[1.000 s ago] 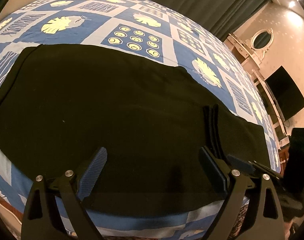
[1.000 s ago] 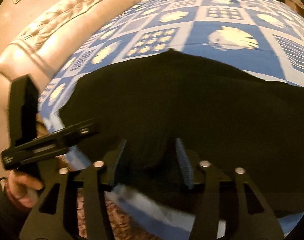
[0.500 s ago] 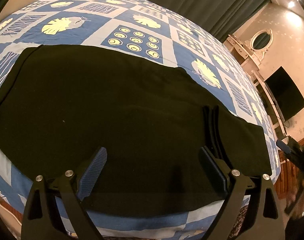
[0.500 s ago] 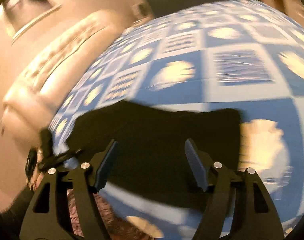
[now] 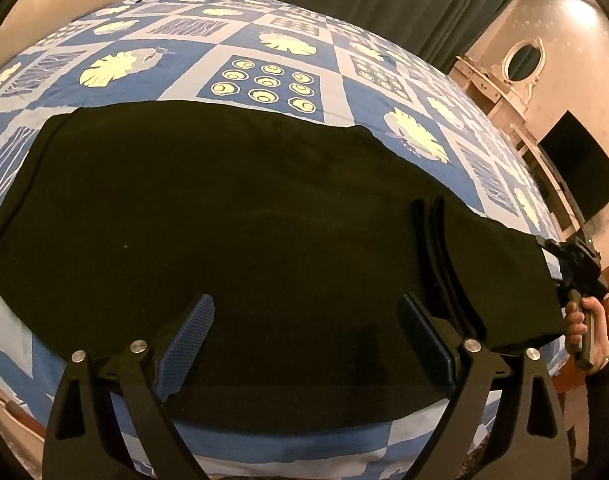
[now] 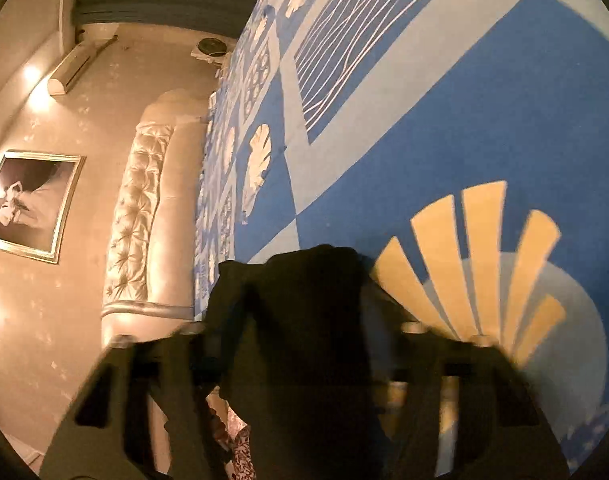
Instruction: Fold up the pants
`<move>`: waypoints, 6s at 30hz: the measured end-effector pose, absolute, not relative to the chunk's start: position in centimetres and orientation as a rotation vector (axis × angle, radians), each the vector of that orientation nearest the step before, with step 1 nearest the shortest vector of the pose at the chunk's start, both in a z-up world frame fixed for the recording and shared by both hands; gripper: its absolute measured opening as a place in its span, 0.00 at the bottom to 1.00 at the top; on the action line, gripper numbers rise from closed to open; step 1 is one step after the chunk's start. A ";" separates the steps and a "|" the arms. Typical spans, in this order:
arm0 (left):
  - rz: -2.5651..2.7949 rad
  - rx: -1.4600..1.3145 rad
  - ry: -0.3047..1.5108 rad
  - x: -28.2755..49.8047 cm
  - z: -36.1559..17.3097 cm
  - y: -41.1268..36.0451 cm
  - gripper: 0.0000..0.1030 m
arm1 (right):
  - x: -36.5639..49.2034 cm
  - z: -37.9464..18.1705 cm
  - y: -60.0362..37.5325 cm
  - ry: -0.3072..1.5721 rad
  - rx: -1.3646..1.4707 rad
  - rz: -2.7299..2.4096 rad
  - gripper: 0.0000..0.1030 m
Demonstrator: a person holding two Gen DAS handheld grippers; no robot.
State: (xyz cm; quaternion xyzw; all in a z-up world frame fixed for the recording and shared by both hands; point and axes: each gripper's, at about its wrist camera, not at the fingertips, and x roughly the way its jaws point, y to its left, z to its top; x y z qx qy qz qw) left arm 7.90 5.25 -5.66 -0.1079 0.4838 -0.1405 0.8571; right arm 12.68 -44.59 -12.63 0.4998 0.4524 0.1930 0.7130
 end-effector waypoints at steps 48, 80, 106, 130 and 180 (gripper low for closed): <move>-0.240 -0.777 0.935 9.6 -3.1 29.8 0.89 | 2.0 -2.8 -43.0 0.929 0.628 0.367 0.63; -0.435 -0.846 1.096 16.7 -9.2 27.2 0.20 | 2.7 -4.3 -39.8 0.921 0.687 0.358 0.71; -0.828 -0.461 1.100 13.2 2.5 -9.5 0.20 | 2.4 -4.0 -39.3 0.878 0.759 0.383 0.71; -0.425 -0.322 0.887 7.3 3.4 -2.2 0.78 | 2.5 -1.5 -37.1 0.887 0.779 0.437 0.76; -0.291 -0.460 1.085 7.2 -4.8 1.7 0.79 | 3.8 -5.8 -38.5 1.019 0.724 0.298 0.14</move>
